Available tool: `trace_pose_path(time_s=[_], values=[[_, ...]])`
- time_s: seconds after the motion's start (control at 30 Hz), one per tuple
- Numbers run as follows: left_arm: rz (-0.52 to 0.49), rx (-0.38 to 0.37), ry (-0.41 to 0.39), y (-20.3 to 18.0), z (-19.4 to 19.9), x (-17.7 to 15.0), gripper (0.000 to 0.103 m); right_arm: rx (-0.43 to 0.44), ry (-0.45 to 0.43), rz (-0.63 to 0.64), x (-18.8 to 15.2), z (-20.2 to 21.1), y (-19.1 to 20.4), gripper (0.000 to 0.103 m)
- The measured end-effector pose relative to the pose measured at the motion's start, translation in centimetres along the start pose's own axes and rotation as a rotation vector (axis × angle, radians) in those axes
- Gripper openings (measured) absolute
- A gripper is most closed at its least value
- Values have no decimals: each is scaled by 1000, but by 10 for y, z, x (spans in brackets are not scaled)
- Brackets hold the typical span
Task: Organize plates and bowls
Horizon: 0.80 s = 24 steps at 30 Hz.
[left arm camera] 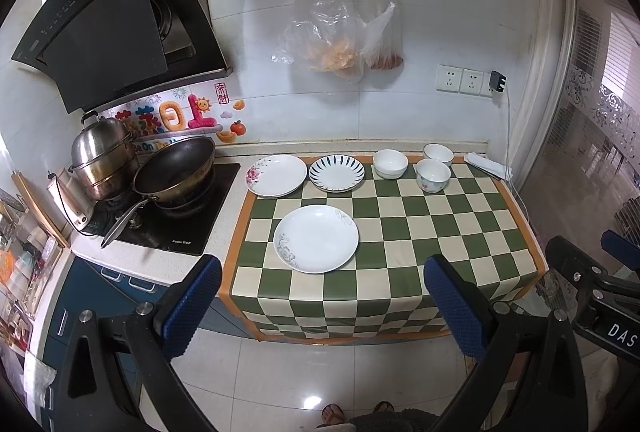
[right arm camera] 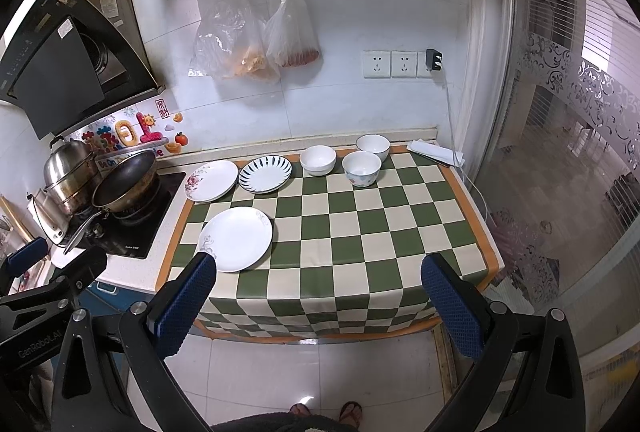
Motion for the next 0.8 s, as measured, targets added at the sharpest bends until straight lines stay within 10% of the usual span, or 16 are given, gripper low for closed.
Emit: trace_pose_path(time_s=[0.8], values=[[-3,-3,-1,4,-2,0,103,-4,2,-6,-2,-2,2,103]])
Point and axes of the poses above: each gripper's, at about its wrist camera, not at the fingertips, and z roughly against the way its jaws point, y to its left, x to its top, the point moved 6 cm from there along -z, roughly the way its jaws point, and after that the axes turned 3 degrees about y, right-handed, at the moved point
